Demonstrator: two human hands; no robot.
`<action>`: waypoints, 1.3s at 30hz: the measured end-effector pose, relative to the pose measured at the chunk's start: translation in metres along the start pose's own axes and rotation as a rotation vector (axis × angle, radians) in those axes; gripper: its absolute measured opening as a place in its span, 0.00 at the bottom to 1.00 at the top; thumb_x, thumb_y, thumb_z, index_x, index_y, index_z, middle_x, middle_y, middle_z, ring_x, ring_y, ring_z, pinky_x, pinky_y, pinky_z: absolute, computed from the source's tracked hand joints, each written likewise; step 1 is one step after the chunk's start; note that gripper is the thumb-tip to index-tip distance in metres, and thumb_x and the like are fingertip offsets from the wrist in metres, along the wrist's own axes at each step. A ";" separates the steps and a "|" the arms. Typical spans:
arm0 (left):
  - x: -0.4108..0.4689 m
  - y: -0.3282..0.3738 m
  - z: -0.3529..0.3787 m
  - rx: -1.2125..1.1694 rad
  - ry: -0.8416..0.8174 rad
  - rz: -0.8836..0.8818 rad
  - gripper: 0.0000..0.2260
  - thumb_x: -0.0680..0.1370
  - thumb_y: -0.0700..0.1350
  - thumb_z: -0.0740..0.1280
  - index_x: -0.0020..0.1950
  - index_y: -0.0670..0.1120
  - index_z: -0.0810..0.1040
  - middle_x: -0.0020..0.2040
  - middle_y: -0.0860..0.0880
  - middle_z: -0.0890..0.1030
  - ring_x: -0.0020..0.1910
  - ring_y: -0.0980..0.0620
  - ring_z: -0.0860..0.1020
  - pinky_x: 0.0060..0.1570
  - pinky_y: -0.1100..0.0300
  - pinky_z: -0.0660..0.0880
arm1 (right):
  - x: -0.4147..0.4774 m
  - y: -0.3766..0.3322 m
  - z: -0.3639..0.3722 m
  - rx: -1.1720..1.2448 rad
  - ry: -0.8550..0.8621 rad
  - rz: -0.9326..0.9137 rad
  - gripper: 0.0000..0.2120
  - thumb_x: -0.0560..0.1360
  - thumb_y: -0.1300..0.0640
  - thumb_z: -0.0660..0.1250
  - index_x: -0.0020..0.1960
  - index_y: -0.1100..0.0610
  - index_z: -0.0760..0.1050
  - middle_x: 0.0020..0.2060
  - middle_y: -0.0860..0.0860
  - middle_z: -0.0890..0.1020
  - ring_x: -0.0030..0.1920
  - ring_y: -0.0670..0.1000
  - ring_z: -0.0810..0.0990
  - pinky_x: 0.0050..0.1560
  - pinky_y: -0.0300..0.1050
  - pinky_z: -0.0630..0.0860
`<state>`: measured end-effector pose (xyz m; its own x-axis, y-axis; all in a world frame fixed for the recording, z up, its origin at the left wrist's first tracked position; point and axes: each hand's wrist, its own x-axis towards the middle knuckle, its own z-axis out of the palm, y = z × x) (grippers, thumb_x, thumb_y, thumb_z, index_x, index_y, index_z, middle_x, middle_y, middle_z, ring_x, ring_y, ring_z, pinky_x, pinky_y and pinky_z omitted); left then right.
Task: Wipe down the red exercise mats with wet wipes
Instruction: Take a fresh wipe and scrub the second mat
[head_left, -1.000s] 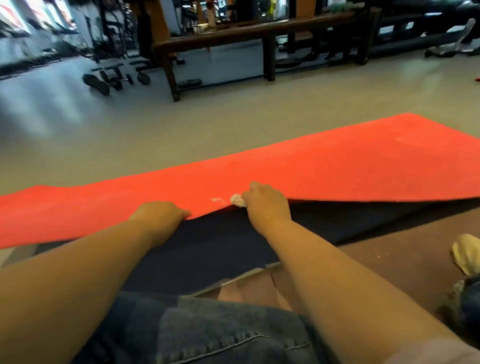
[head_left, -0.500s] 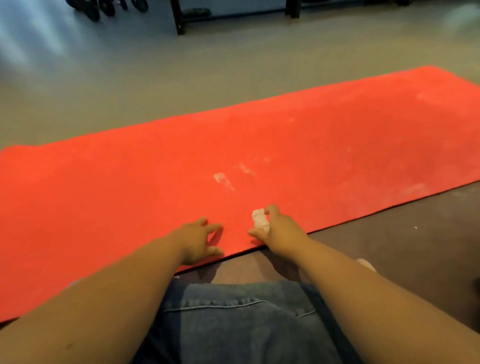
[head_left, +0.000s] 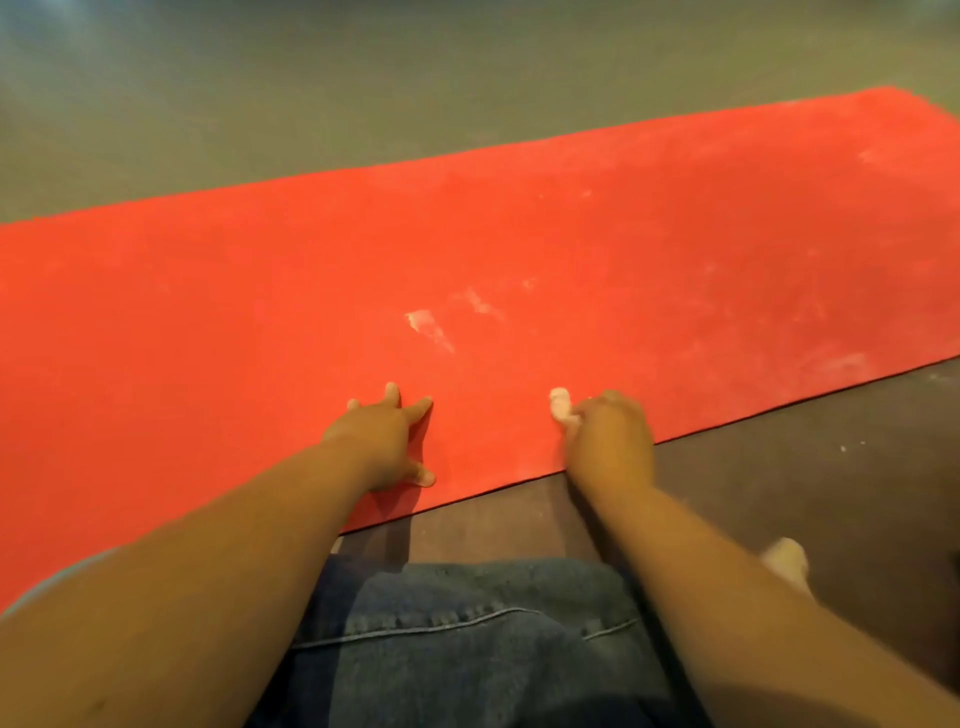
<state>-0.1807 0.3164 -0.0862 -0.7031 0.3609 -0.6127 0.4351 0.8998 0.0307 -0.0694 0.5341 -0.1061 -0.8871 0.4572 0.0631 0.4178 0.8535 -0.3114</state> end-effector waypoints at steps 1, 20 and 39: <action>0.000 0.001 -0.002 -0.003 -0.002 -0.001 0.48 0.69 0.62 0.72 0.78 0.60 0.43 0.79 0.48 0.41 0.74 0.29 0.50 0.69 0.41 0.62 | -0.010 -0.015 0.005 0.102 -0.063 -0.019 0.10 0.77 0.59 0.62 0.51 0.57 0.81 0.44 0.57 0.79 0.46 0.59 0.77 0.43 0.45 0.65; 0.003 0.000 -0.005 -0.045 -0.026 -0.023 0.50 0.67 0.61 0.74 0.77 0.62 0.42 0.78 0.51 0.39 0.74 0.30 0.46 0.70 0.40 0.59 | -0.023 -0.057 0.033 0.161 -0.169 -0.225 0.10 0.76 0.59 0.61 0.53 0.59 0.78 0.49 0.55 0.75 0.52 0.57 0.73 0.44 0.45 0.65; -0.002 -0.001 -0.004 -0.073 0.003 0.031 0.46 0.69 0.59 0.74 0.77 0.62 0.46 0.79 0.50 0.42 0.75 0.33 0.48 0.70 0.41 0.59 | -0.008 -0.030 0.017 0.325 -0.258 -0.098 0.11 0.76 0.59 0.63 0.55 0.56 0.80 0.49 0.53 0.76 0.50 0.54 0.76 0.42 0.39 0.65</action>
<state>-0.1814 0.3159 -0.0816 -0.6916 0.3896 -0.6082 0.4148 0.9036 0.1072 -0.0781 0.5008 -0.1138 -0.9568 0.2653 -0.1190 0.2821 0.7478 -0.6010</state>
